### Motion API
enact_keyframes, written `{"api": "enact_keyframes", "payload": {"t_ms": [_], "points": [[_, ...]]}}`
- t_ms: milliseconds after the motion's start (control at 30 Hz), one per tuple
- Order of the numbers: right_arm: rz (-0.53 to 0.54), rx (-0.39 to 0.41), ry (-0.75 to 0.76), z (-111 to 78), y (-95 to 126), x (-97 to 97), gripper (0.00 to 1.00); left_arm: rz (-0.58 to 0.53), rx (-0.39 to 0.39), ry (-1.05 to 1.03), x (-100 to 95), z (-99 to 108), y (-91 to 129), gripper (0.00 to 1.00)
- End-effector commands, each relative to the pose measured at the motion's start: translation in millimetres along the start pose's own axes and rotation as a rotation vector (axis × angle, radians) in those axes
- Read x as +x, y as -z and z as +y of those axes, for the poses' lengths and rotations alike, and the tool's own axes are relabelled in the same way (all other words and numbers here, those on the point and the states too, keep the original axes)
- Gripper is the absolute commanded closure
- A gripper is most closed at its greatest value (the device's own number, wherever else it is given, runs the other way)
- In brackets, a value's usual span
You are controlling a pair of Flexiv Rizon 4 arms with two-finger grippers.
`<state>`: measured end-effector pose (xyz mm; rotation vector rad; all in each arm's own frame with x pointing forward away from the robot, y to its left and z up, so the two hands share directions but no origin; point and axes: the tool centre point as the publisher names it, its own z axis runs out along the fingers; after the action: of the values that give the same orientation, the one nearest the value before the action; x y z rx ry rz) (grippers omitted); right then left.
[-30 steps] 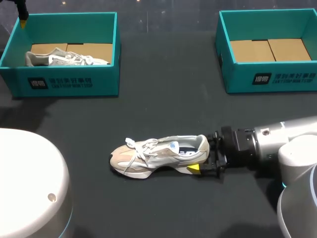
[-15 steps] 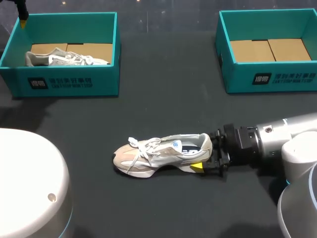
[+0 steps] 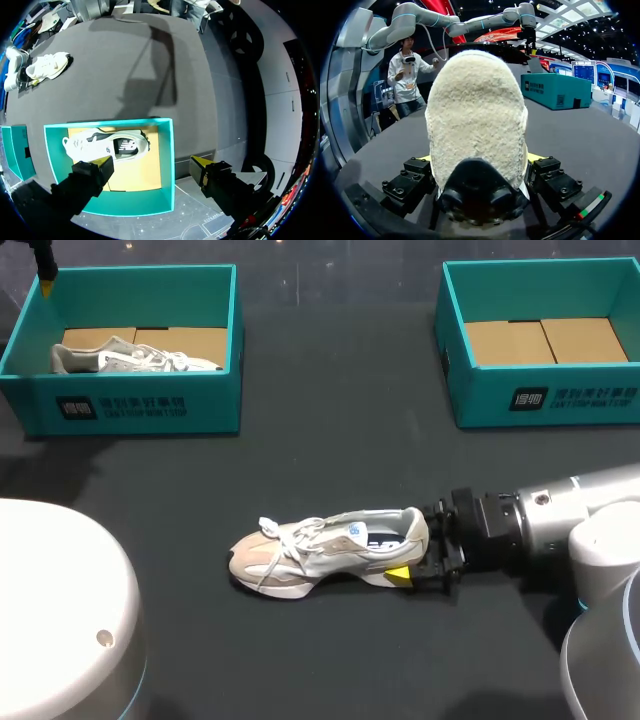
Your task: Take the shoe out of the shoebox, open the shoe tongue, remove and reinsert the insole, then place the shoe into the shoebox
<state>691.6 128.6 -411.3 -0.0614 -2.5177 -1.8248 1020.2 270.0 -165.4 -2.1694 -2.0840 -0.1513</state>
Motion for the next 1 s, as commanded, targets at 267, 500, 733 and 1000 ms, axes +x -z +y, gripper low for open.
{"api": "enact_keyframes", "payload": {"t_ms": [267, 500, 733, 1000], "points": [[0.0, 0.003, 0.0, 0.9, 1, 0.7, 1.0, 0.019, 0.014, 0.477, -27.9, -41, 21, 0.0], [0.0, 0.003, 0.0, 0.9, 1, 0.7, 1.0, -0.037, 0.139, 0.811, -57.9, -72, 24, 0.0], [0.0, 0.003, 0.0, 0.9, 1, 0.7, 1.0, -0.113, 0.27, 0.975, -97.3, -99, 30, 0.0], [0.0, 0.003, 0.0, 0.9, 1, 0.7, 1.0, -0.122, 0.284, 0.965, -102.4, -104, 33, 0.0]]}}
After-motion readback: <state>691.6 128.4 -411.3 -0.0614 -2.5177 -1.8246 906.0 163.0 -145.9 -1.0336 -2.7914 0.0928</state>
